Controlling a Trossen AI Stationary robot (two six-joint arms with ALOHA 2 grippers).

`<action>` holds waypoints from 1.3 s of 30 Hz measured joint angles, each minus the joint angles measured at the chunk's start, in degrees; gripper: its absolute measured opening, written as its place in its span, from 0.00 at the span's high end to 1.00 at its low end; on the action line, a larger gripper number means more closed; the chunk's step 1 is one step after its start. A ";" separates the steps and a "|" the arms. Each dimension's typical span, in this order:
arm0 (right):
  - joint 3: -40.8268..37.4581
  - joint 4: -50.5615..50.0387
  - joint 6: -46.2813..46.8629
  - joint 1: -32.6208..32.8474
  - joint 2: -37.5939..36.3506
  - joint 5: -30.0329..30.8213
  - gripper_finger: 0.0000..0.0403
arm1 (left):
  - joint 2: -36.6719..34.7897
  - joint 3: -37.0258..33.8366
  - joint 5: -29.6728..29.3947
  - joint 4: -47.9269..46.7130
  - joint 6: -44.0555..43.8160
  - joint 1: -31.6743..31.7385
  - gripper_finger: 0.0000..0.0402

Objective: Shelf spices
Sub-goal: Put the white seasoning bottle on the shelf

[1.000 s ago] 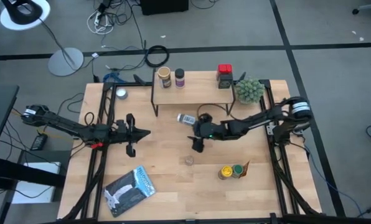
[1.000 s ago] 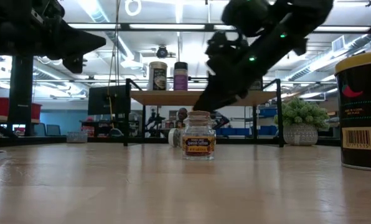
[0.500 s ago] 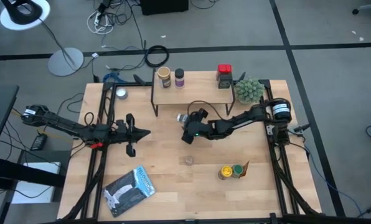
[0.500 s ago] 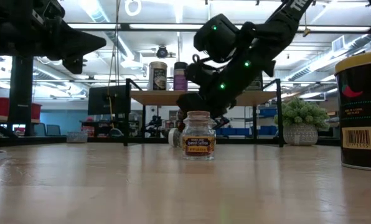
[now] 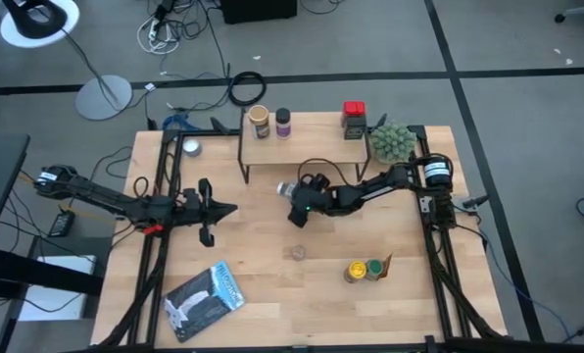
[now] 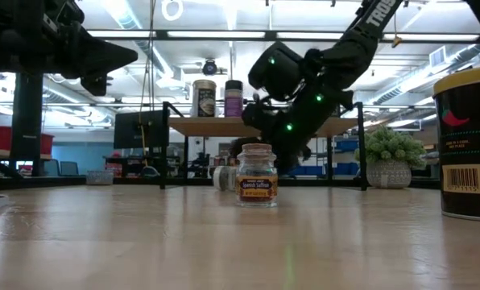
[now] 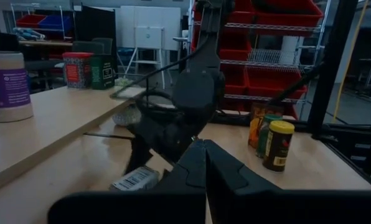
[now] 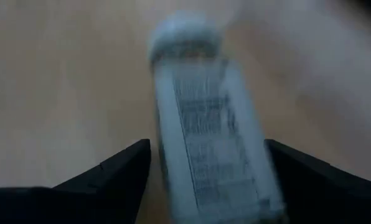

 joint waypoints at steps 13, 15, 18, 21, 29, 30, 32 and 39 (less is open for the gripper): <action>0.13 0.37 -2.61 2.50 -1.43 -6.43 0.24 | -0.02 0.00 -0.21 0.07 0.00 0.00 1.00; 0.13 1.60 -2.66 1.80 -1.43 -6.13 0.24 | 0.00 0.00 -0.39 0.00 0.00 0.00 1.00; 0.13 5.30 -1.90 0.52 -1.43 -8.15 0.24 | -0.02 0.00 -0.42 0.04 0.00 0.00 1.00; 0.13 7.02 0.77 -0.36 -1.47 -10.96 0.24 | -0.02 0.00 -0.40 0.07 0.00 0.00 1.00; 1.20 4.50 2.68 -0.69 -1.47 -12.15 0.24 | -0.02 0.00 -0.42 0.07 -0.19 0.00 1.00; 2.24 2.74 2.72 -0.69 -1.47 -12.15 0.24 | -0.02 0.00 -0.42 0.05 -0.18 0.00 1.00; 4.94 -0.85 2.08 -0.75 -1.15 -11.84 0.24 | -0.02 0.00 -0.42 0.07 -0.13 0.00 1.00; 10.46 -10.42 1.87 -2.48 -1.04 -12.17 0.24 | -0.02 0.00 -0.44 0.11 -0.11 0.00 1.00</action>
